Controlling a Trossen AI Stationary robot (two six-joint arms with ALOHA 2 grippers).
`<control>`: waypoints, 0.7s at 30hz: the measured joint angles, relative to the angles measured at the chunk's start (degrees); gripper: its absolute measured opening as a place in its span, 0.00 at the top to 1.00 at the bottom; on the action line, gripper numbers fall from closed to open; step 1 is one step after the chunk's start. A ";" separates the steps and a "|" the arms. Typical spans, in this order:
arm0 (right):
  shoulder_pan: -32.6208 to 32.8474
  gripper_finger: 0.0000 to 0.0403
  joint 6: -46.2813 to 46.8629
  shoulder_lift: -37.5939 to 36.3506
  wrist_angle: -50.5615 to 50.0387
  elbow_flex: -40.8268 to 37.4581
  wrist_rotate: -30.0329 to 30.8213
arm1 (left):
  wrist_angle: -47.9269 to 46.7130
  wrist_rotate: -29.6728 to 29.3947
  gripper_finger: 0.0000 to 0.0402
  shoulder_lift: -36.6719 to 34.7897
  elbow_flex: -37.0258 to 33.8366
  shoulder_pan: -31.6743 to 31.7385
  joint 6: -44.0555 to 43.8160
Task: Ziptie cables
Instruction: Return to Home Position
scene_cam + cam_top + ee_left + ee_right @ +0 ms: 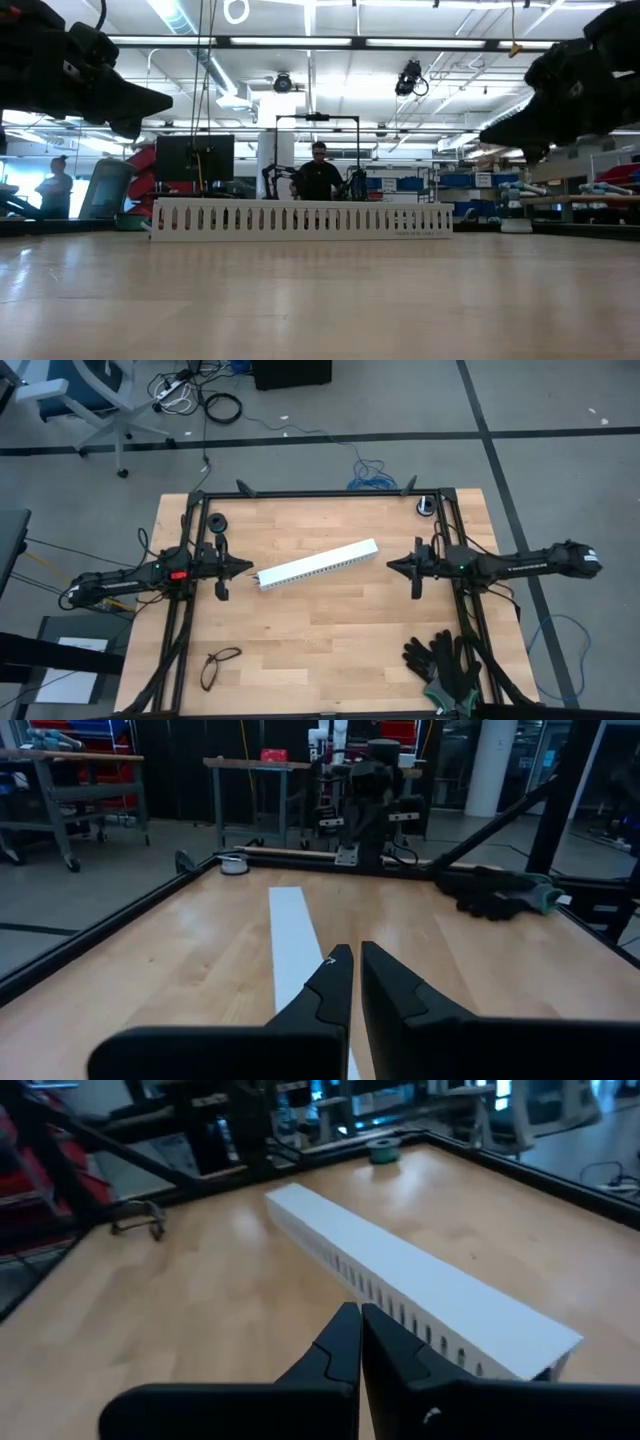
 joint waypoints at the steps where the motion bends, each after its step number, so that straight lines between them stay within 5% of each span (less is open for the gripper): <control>1: 0.45 1.00 -0.22 -2.38 -2.07 0.00 0.42 | 0.00 0.00 1.00 0.00 0.00 0.00 -0.14; 5: 2.01 1.00 0.13 -12.71 -14.17 0.00 4.77 | 0.02 0.00 1.00 0.00 0.00 0.00 -0.24; 10: 3.93 1.00 -4.66 -22.21 -15.32 0.04 1.90 | 0.04 -0.02 1.00 0.00 0.00 0.00 -0.43; 21: 4.34 1.00 -6.13 -23.20 -15.49 0.04 1.93 | 0.04 -0.02 1.00 -0.02 0.00 0.00 -0.19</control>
